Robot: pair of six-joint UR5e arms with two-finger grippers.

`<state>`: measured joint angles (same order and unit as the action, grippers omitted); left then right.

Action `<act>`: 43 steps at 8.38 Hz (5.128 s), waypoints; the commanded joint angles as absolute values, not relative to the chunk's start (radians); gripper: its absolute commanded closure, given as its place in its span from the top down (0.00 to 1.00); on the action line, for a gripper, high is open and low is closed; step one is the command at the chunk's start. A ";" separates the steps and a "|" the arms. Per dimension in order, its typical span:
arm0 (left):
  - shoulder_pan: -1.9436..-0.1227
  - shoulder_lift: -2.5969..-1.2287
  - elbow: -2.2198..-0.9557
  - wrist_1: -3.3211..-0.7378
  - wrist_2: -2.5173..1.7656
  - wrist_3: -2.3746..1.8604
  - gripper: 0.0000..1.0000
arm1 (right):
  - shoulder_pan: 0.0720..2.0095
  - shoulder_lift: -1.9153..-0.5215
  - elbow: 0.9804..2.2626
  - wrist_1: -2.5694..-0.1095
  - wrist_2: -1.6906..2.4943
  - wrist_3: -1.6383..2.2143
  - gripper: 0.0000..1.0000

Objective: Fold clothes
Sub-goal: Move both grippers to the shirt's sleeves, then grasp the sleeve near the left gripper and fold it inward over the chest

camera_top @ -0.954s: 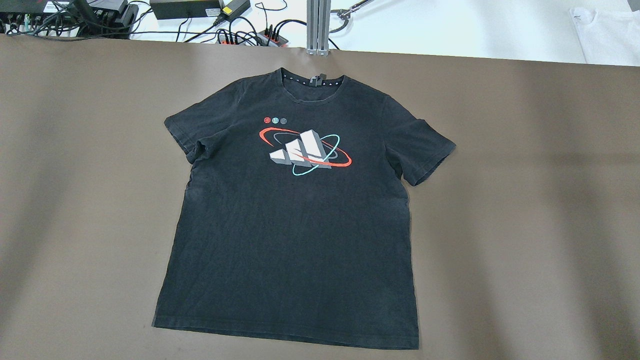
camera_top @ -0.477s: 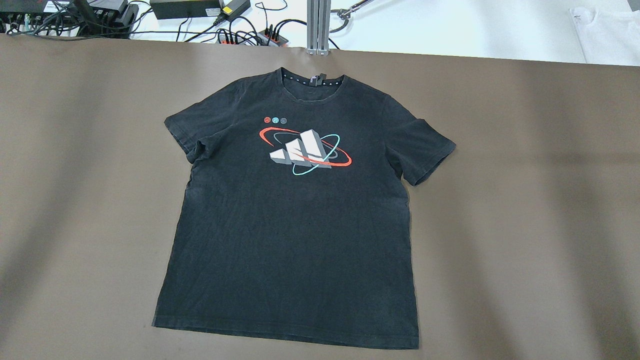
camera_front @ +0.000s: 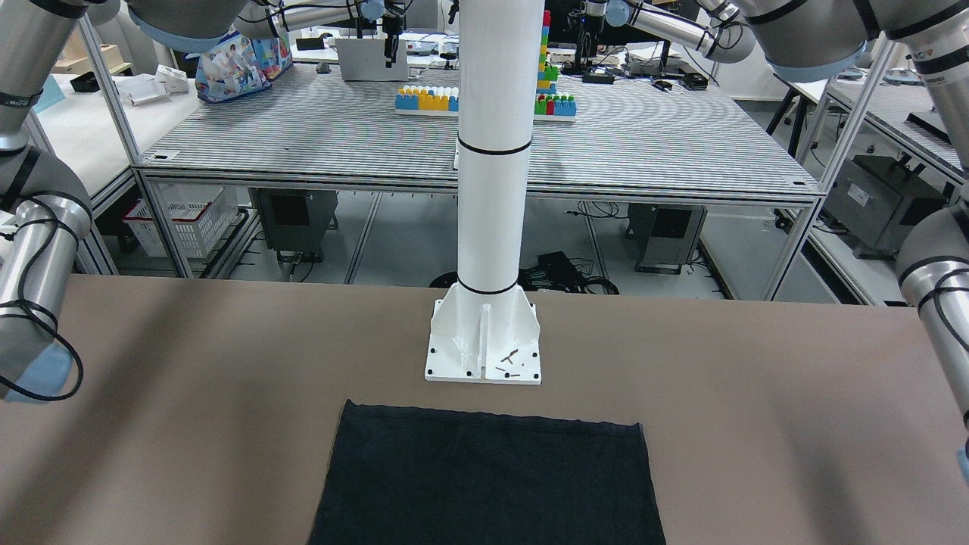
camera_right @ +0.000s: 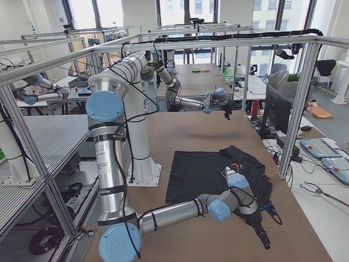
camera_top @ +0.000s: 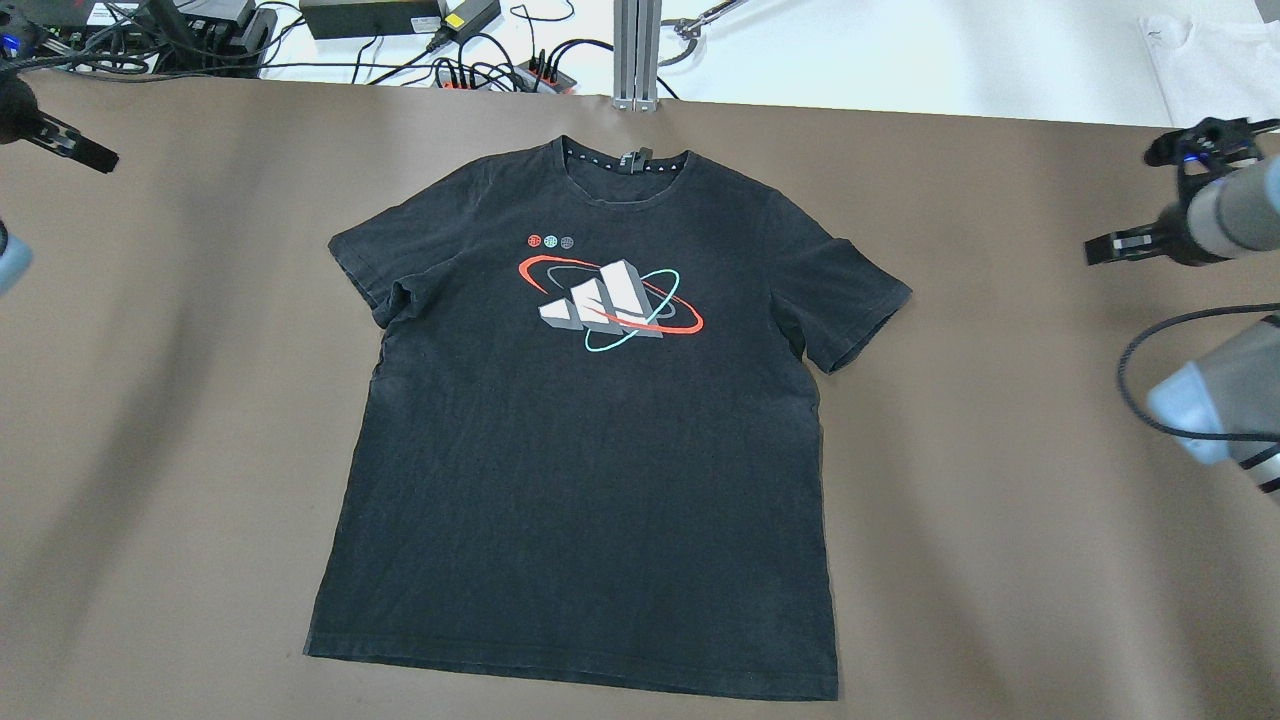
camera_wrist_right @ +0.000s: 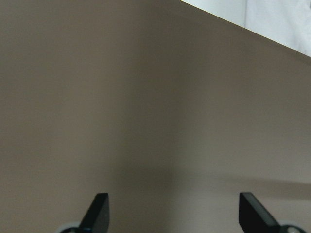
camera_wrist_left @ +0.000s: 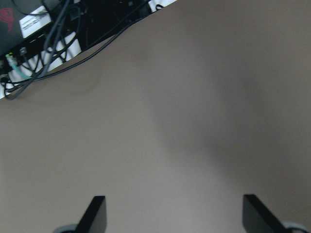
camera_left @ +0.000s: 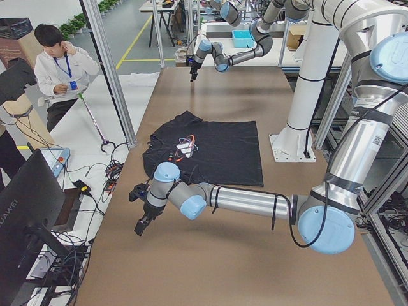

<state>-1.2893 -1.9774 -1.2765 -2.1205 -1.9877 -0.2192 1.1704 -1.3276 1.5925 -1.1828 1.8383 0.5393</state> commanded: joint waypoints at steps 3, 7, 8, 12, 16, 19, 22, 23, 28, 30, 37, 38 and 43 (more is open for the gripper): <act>-1.060 -2.233 -1.011 -2.299 -2.009 -0.562 1.00 | 0.948 -1.140 1.381 -1.016 1.830 0.838 0.94; -1.060 -2.232 -0.989 -2.304 -2.104 -0.568 1.00 | 0.946 -1.138 1.382 -1.014 1.830 0.835 0.94; -1.058 -2.223 -0.989 -2.327 -2.127 -0.568 0.95 | 0.945 -1.137 1.382 -1.014 1.830 0.834 0.94; -1.031 -2.218 -0.974 -2.332 -2.129 -0.566 0.63 | 0.943 -1.137 1.382 -1.012 1.830 0.831 0.94; -1.016 -2.218 -0.957 -2.352 -2.126 -0.565 0.60 | 0.940 -1.138 1.382 -1.011 1.830 0.834 0.94; -1.011 -2.220 -0.957 -2.352 -2.128 -0.566 0.25 | 0.940 -1.138 1.381 -1.011 1.830 0.836 0.94; -1.015 -2.221 -0.969 -2.359 -2.153 -0.569 0.00 | 0.940 -1.137 1.382 -1.011 1.830 0.836 0.94; -1.020 -2.223 -0.971 -2.362 -2.169 -0.571 0.00 | 0.940 -1.137 1.382 -1.011 1.830 0.836 0.94; -1.019 -2.246 -1.120 -2.353 -2.181 -0.834 0.00 | 0.940 -1.137 1.382 -1.011 1.830 0.838 0.94; -1.014 -2.304 -1.121 -2.353 -2.162 -0.948 0.00 | 0.940 -1.137 1.382 -1.011 1.830 0.838 0.94; -0.764 -2.474 -1.106 -2.233 -1.835 -1.166 0.00 | 0.940 -1.137 1.381 -1.012 1.829 0.839 0.94; -0.753 -2.474 -1.104 -2.232 -1.809 -1.173 0.00 | 0.939 -1.137 1.379 -1.012 1.829 0.838 0.94; -0.755 -2.480 -1.126 -2.243 -1.786 -1.268 1.00 | 0.939 -1.071 1.332 -1.011 1.832 0.894 0.94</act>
